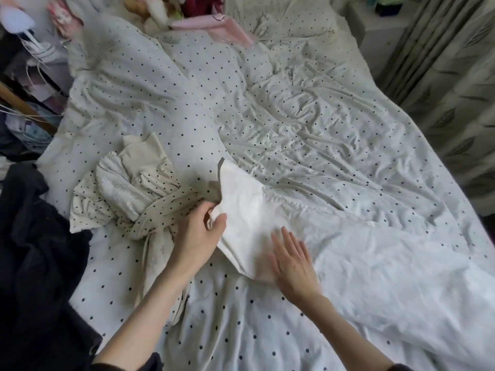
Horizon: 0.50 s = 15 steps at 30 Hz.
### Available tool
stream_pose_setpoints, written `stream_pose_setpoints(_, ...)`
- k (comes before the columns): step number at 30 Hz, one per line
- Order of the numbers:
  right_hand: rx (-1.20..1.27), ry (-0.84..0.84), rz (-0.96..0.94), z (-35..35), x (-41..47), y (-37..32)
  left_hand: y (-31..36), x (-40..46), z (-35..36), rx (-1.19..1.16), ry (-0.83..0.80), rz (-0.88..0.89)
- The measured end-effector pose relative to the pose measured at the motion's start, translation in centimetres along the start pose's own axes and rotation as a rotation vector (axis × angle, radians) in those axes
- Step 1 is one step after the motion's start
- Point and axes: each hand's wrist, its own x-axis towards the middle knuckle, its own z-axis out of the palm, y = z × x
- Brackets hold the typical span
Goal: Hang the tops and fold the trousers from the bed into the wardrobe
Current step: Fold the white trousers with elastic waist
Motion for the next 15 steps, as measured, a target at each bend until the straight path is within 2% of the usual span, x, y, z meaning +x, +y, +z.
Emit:
stream_pose_setpoints(2, 0.623, 0.037, 0.274, -2.9, -0.8, 0.7, 2.5, -1.3, 2.2, 0.0, -0.102, 0.168)
stream_pose_setpoints(4, 1.164, 0.163, 0.489, -5.9, -1.2, 2.0, 3.9, -2.6, 5.5, 0.047, -0.272, 0.298)
stream_pose_setpoints(6, 1.451, 0.257, 0.572, -8.1, -1.7, 4.2, 3.9, -4.2, 9.6, 0.149, -0.433, 0.381)
stream_pose_setpoints(9, 1.42, 0.187, 0.626, -9.2, -2.3, 6.6, 2.0, -6.4, 14.5, 0.43, -0.616, 0.457)
stream_pose_setpoints(11, 1.22, 0.14, 0.642, -8.5, -2.4, 7.1, 0.7, -7.1, 15.6, 0.568, -0.657, 0.489)
stream_pose_setpoints(13, 0.827, 0.277, 0.535, -7.5, -2.1, 6.9, -0.2, -7.1, 15.5, 0.566, -0.66, 0.489)
stream_pose_setpoints(15, 0.361, 0.429, 0.308, -6.6, -1.4, 6.4, -0.5, -7.3, 14.8, 0.513, -0.546, 0.656)
